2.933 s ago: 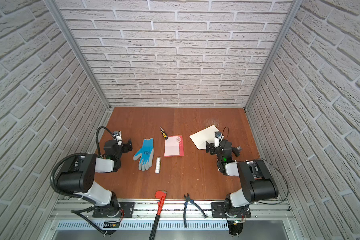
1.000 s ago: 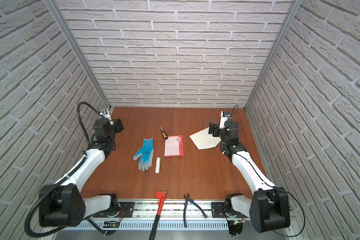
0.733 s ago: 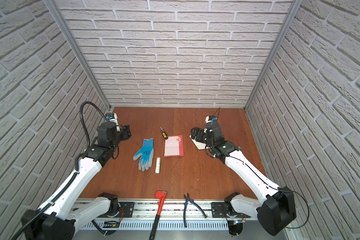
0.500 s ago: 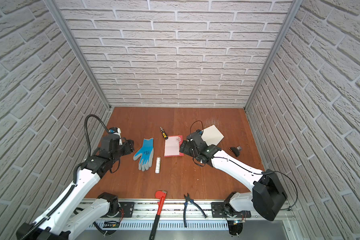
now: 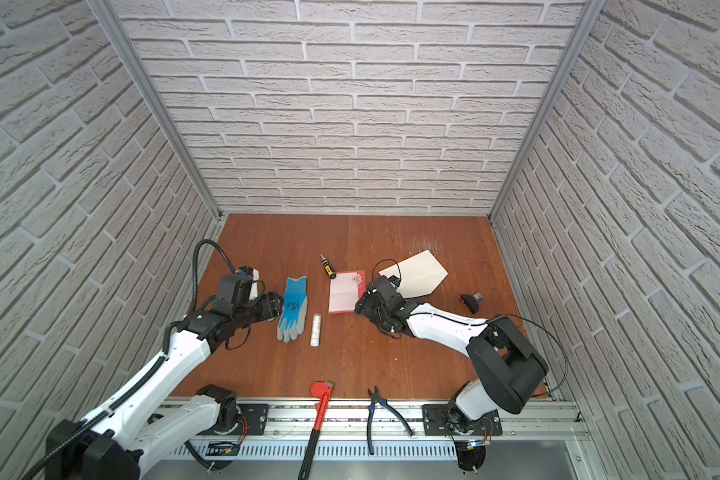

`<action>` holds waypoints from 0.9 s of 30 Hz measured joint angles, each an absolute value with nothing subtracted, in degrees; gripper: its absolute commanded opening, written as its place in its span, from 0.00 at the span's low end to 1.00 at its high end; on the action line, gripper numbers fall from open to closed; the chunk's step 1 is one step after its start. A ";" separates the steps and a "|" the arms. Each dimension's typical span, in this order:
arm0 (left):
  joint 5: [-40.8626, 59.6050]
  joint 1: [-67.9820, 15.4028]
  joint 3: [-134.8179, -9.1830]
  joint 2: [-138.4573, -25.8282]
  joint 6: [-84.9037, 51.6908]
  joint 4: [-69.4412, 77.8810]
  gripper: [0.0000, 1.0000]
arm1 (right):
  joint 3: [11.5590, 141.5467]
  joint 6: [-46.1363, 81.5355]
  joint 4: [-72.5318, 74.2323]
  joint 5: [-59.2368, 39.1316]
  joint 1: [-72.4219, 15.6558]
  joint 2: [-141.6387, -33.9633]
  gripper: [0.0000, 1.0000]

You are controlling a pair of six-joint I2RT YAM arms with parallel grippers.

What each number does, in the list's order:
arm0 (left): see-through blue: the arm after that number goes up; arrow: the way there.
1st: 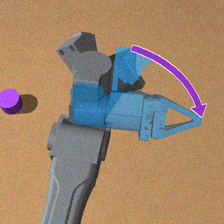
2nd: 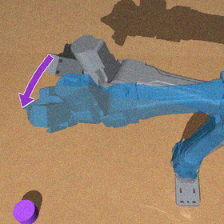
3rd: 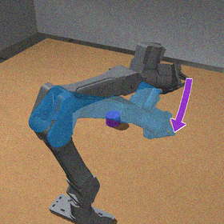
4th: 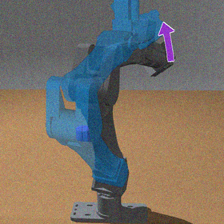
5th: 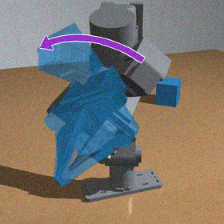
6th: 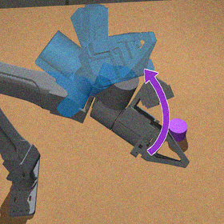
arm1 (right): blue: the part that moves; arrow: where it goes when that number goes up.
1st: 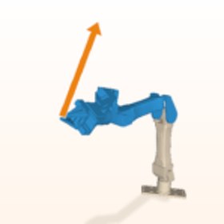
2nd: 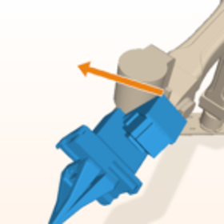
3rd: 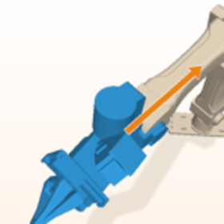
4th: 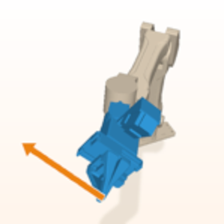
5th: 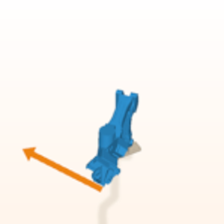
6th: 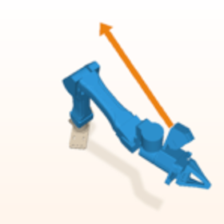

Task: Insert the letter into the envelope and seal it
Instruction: 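Lower the right gripper onto the pink letter card while the left arm rises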

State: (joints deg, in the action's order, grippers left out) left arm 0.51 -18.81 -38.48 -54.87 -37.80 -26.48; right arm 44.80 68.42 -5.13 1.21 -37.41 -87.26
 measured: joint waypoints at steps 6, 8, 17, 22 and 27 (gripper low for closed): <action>2.37 -19.16 -38.39 -55.75 -38.39 -24.91 0.75 | 43.44 70.24 2.26 -0.58 -37.39 -91.55 0.79; 2.74 -19.31 -38.39 -55.99 -38.48 -24.86 0.75 | 43.20 70.76 4.75 -1.19 -37.32 -92.92 0.78; 3.33 -19.77 -38.39 -56.01 -38.65 -24.71 0.75 | 40.80 73.34 16.82 -3.40 -35.62 -96.27 0.76; 3.49 -20.01 -38.39 -56.03 -38.65 -24.60 0.75 | 39.72 74.70 22.41 -4.01 -34.70 -97.86 0.74; 3.53 -20.08 -38.39 -56.80 -38.65 -23.92 0.75 | 38.02 76.69 30.83 -4.75 -33.85 -100.38 0.71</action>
State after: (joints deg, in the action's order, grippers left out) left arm 3.53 -20.08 -38.39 -56.80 -38.65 -23.92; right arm 38.02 76.69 30.83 -4.75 -33.85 -100.38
